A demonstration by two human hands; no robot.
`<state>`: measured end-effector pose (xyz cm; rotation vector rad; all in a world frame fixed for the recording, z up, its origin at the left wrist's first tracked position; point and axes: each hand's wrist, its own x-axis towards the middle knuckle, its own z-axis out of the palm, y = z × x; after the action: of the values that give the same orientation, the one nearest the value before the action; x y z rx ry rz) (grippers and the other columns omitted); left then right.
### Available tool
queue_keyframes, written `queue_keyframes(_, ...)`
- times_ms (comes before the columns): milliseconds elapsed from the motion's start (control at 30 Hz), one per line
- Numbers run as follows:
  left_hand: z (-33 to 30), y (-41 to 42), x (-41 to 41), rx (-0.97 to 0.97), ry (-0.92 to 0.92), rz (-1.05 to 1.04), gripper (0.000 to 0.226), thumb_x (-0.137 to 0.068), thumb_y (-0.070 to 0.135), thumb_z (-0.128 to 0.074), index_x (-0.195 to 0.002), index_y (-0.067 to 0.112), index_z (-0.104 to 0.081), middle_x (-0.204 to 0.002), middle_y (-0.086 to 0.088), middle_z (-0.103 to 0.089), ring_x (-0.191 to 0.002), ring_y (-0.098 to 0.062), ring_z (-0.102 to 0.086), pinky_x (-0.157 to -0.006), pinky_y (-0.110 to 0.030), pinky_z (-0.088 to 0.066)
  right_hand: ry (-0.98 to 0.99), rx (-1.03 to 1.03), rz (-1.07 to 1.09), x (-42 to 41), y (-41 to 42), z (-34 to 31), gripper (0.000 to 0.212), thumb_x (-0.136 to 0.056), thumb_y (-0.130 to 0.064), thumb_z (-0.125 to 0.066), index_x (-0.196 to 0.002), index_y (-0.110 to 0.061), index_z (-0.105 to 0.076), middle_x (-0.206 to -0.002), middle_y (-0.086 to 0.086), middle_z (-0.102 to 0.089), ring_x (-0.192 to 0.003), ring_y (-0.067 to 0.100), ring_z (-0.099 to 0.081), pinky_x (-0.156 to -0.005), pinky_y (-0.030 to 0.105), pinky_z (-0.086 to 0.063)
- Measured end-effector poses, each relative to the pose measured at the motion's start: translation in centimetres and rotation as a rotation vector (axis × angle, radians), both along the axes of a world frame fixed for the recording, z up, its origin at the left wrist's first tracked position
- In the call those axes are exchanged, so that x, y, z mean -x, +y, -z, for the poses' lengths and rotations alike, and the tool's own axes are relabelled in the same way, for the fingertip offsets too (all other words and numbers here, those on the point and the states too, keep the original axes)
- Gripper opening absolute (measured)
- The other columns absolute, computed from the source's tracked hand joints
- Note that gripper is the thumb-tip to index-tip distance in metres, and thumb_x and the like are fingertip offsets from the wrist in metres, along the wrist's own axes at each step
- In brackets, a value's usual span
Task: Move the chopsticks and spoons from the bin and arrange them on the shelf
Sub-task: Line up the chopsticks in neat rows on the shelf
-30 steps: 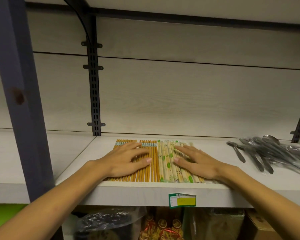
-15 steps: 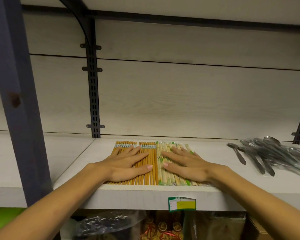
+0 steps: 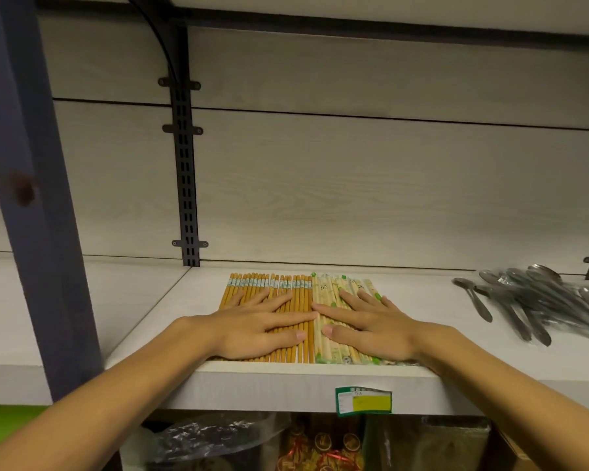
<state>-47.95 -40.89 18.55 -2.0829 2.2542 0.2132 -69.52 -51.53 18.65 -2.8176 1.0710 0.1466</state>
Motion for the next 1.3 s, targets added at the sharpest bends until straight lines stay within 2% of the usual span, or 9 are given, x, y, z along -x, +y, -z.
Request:
queue_keyframes(400, -0.1, 0.4, -0.5, -0.024, 0.001, 0.018, 0.057, -0.077, 0.080, -0.008, -0.132, 0.073, 0.005, -0.156, 0.020, 0.021, -0.145, -0.014, 0.022, -0.116, -0.052, 0.013, -0.016, -0.011, -0.020, 0.0, 0.2, 0.0, 0.051, -0.088, -0.074, -0.015, -0.137, -0.068, -0.003, -0.162, -0.005, 0.010, -0.148, 0.023, 0.017, -0.118, 0.051, 0.009)
queue_keyframes(533, 0.0, 0.4, -1.0, -0.015, -0.004, 0.034, 0.065, -0.066, 0.091, 0.000, -0.128, 0.076, 0.008, -0.155, 0.022, 0.021, -0.145, -0.014, 0.022, -0.117, -0.052, 0.011, -0.010, -0.010, -0.019, -0.2, 0.3, 0.1, 0.051, -0.089, -0.074, -0.014, -0.137, -0.068, -0.001, -0.162, -0.003, 0.011, -0.147, 0.024, 0.018, -0.118, 0.050, 0.010)
queue_keyframes(633, 0.1, 0.7, -1.4, -0.009, 0.006, 0.018, 0.064, -0.067, 0.092, 0.000, -0.129, 0.076, 0.007, -0.155, 0.023, 0.021, -0.144, -0.013, 0.023, -0.117, -0.052, 0.011, -0.006, -0.011, -0.033, -0.7, 0.4, 0.1, 0.052, -0.089, -0.074, -0.013, -0.139, -0.066, -0.001, -0.162, -0.003, 0.012, -0.147, 0.024, 0.018, -0.118, 0.049, 0.011)
queue_keyframes(733, 0.1, 0.9, -1.6, -0.006, 0.007, 0.011, 0.074, -0.058, 0.096, 0.004, -0.129, 0.076, 0.006, -0.155, 0.022, 0.020, -0.145, -0.014, 0.022, -0.117, -0.051, 0.012, -0.003, -0.008, -0.043, -1.1, 0.4, 0.2, 0.053, -0.088, -0.074, -0.013, -0.139, -0.065, -0.001, -0.162, -0.002, 0.012, -0.147, 0.024, 0.018, -0.118, 0.050, 0.011)
queue_keyframes(867, -0.2, 0.9, -1.5, -0.017, 0.033, -0.003, 0.061, -0.075, 0.084, -0.009, -0.134, 0.071, 0.002, -0.157, 0.020, 0.018, -0.146, -0.015, 0.020, -0.116, -0.051, 0.013, -0.046, -0.013, -0.050, -0.9, 0.4, 0.1, 0.053, -0.088, -0.074, -0.016, -0.140, -0.065, -0.004, -0.162, -0.003, 0.010, -0.148, 0.024, 0.016, -0.118, 0.050, 0.008)
queue_keyframes(1000, -0.6, 1.1, -1.5, 0.015, 0.107, -0.013, 0.063, -0.077, 0.082, -0.021, -0.138, 0.068, -0.010, -0.160, 0.018, 0.005, -0.148, -0.016, 0.009, -0.118, -0.053, 0.007, -0.217, -0.003, -0.054, -0.7, 0.7, -0.1, 0.059, -0.087, -0.075, -0.026, -0.143, -0.060, -0.014, -0.163, -0.003, 0.004, -0.149, 0.019, 0.005, -0.119, 0.050, 0.003)
queue_keyframes(1100, -0.6, 1.1, -1.4, 0.106, 0.110, -0.007, 0.065, -0.080, 0.082, -0.023, -0.141, 0.062, -0.016, -0.160, 0.014, -0.009, -0.148, -0.016, -0.004, -0.118, -0.054, -0.004, -0.241, 0.116, -0.076, -0.4, 1.2, -0.4, 0.066, -0.087, -0.076, -0.020, -0.146, -0.048, -0.026, -0.160, 0.000, -0.018, -0.148, 0.015, -0.010, -0.119, 0.054, -0.001)
queue_keyframes(1200, -1.1, 0.9, -0.5, 0.263, 0.130, -0.004, 0.066, -0.084, 0.079, -0.025, -0.143, 0.050, -0.028, -0.155, 0.013, -0.030, -0.143, -0.016, -0.027, -0.116, -0.051, -0.022, -0.380, 0.219, -0.068, 0.0, 1.8, -1.2, 0.066, -0.092, -0.069, -0.023, -0.141, -0.030, -0.045, -0.146, -0.001, -0.045, -0.135, 0.012, -0.037, -0.115, 0.046, -0.026)
queue_keyframes(1300, -2.0, 0.7, 1.2, 0.398, 0.225, -0.052, 0.058, -0.089, 0.069, -0.038, -0.141, 0.044, -0.037, -0.148, 0.011, -0.042, -0.134, -0.017, -0.041, -0.108, -0.044, -0.037, -0.546, 0.295, 0.032, 0.9, 2.4, -1.8, 0.057, -0.093, -0.063, -0.035, -0.133, -0.026, -0.054, -0.132, -0.004, -0.059, -0.119, 0.012, -0.052, -0.100, 0.036, -0.044)
